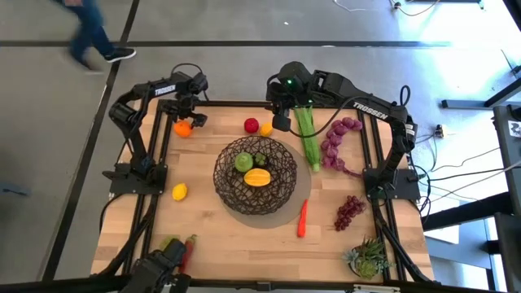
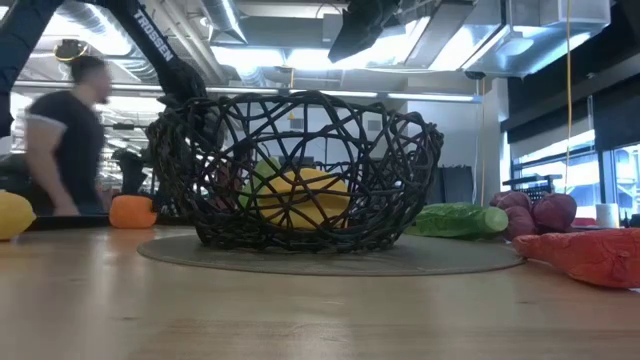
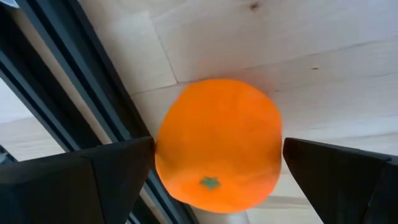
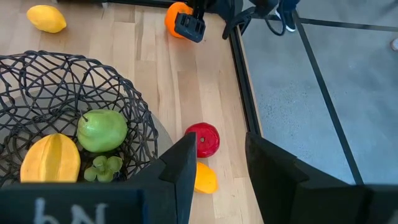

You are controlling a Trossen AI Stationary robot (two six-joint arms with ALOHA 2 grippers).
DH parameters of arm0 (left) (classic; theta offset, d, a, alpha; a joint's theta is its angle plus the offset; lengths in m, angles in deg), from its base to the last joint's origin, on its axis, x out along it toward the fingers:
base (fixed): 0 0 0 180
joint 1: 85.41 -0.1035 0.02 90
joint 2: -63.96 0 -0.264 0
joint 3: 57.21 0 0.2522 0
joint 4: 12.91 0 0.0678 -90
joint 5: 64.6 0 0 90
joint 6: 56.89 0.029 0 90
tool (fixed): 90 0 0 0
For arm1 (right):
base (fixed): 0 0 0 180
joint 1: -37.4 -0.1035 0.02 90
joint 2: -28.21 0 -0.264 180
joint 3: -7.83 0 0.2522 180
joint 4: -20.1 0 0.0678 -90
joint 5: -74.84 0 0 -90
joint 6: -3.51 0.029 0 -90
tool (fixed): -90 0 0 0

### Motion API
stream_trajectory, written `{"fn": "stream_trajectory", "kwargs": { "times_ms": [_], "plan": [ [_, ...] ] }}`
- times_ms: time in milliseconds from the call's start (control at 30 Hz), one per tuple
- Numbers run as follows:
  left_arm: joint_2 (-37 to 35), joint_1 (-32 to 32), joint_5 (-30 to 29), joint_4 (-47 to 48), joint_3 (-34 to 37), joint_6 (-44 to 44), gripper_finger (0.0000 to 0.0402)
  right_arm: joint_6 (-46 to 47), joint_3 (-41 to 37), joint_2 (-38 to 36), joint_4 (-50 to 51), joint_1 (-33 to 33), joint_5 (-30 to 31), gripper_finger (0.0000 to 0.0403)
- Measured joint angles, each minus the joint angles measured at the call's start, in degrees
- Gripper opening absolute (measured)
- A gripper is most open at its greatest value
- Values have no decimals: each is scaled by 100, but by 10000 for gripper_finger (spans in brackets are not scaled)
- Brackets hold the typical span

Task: Build produce basket
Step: Put the orange into the wire basket

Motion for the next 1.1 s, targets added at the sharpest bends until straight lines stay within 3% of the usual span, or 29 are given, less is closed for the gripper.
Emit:
{"fn": "stream_trajectory", "kwargs": {
  "times_ms": [800, 1100],
  "plan": [
    [16, 74, -9, -331, -2, -126, 349, 0, 1, 0, 0, 0, 0, 133],
    [14, 74, -14, 156, -2, 19, 349, 0, 1, 0, 0, 0, 0, 133]
  ]
}}
